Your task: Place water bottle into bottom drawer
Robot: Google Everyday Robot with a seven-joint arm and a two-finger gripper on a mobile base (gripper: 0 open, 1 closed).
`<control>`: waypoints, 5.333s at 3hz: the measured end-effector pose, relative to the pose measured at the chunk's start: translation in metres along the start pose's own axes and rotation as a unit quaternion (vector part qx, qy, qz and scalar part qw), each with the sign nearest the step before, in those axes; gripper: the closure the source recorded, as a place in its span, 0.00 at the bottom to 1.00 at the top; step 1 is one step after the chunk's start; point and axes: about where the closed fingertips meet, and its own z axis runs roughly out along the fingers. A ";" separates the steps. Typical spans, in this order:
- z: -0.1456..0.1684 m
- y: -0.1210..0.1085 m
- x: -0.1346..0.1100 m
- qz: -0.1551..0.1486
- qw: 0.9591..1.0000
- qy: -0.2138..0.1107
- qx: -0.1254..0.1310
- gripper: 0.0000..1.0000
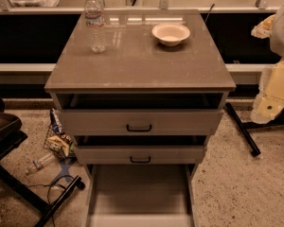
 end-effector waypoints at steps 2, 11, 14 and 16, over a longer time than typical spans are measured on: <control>0.003 -0.037 -0.042 0.006 0.996 -0.082 0.016 0.00; 0.154 -0.204 -0.351 0.150 0.850 -0.498 0.080 0.00; 0.242 -0.246 -0.408 0.245 0.798 -0.550 0.002 0.00; 0.251 -0.263 -0.444 0.234 0.782 -0.577 -0.007 0.43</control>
Offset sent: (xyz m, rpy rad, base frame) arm 0.1057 0.0689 0.0448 0.3596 -0.1727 0.0762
